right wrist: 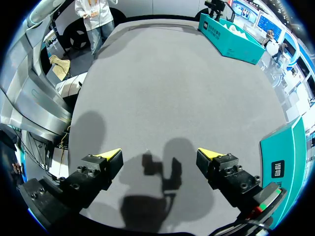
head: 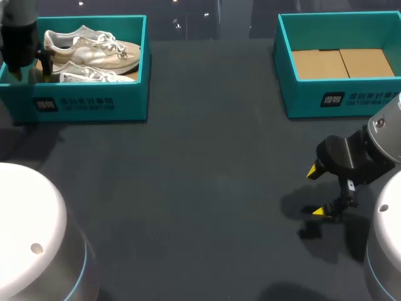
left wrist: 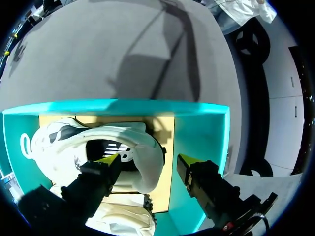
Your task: Take the shoe out of the shoebox, open the shoe tongue, remove and reinsert the insole, then place the shoe into the shoebox
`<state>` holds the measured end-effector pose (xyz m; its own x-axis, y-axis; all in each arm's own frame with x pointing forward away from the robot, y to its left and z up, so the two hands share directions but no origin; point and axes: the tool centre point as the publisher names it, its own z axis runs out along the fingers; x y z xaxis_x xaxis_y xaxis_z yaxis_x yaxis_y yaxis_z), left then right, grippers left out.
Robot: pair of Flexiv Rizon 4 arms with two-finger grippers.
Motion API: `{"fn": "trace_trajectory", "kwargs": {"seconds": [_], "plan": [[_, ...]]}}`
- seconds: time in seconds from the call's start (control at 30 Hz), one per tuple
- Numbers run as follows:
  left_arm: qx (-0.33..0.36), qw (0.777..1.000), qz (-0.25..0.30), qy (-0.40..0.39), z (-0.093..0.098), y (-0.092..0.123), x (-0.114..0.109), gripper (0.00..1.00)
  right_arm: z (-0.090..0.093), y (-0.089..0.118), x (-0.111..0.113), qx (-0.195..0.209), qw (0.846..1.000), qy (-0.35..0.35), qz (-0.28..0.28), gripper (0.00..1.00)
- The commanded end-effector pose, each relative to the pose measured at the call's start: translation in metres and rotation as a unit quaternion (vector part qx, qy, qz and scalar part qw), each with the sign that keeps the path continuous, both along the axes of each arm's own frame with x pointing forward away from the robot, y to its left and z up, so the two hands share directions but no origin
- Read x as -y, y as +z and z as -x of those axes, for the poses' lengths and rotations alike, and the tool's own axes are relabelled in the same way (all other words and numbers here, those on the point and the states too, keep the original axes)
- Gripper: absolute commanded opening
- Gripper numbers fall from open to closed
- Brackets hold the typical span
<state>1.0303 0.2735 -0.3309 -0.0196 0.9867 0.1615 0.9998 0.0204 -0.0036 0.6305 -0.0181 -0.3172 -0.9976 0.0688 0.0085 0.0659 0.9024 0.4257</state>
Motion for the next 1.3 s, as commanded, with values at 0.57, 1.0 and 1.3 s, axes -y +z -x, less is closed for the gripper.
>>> {"fn": "trace_trajectory", "kwargs": {"seconds": [0.57,1.0,1.3], "plan": [[-0.011,1.0,-0.024,0.003,0.003,-0.027,-0.009,0.7,0.002,0.0,0.0,0.002,1.0,-0.001,0.001,1.0],[-0.01,0.999,-0.037,0.002,0.008,-0.037,-0.012,0.44,0.002,0.0,0.0,0.002,1.0,-0.001,0.001,1.0],[-0.014,0.999,-0.041,0.0,0.01,-0.034,-0.017,0.0,0.002,0.0,0.0,0.002,1.0,-0.001,0.001,1.0]]}}
